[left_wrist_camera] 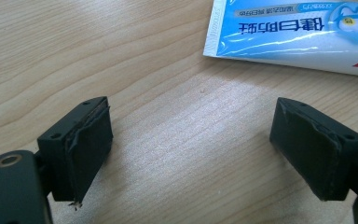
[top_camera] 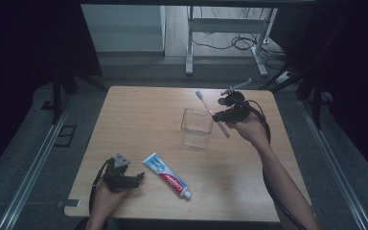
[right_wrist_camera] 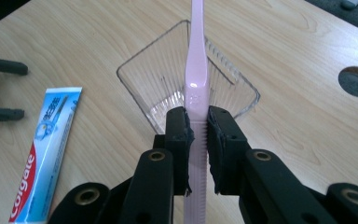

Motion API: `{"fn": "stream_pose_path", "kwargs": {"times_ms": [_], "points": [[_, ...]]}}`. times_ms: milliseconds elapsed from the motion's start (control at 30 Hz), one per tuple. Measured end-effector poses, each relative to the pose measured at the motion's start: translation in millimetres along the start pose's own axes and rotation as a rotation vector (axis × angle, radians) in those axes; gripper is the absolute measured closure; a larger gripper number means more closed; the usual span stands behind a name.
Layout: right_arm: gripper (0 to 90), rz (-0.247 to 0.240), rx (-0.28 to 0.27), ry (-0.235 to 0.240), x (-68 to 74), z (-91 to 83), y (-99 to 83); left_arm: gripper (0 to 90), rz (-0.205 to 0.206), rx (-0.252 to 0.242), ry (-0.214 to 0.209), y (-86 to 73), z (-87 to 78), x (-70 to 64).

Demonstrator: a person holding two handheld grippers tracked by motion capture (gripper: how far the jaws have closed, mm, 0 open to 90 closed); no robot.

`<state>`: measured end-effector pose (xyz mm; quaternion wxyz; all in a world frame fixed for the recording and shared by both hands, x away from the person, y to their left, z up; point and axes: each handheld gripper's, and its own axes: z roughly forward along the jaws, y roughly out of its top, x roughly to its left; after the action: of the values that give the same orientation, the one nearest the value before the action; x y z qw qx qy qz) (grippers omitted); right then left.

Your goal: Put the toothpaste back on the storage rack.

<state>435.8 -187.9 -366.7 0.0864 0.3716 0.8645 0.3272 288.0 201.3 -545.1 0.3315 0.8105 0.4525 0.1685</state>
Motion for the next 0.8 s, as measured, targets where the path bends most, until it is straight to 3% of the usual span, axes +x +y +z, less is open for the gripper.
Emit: {"fn": "stream_pose_path", "kwargs": {"times_ms": [800], "points": [[78.2,-0.003,-0.068,0.001,7.4,30.1,30.9,12.9,0.001,0.001,0.000,0.0,0.0,0.1]]}}
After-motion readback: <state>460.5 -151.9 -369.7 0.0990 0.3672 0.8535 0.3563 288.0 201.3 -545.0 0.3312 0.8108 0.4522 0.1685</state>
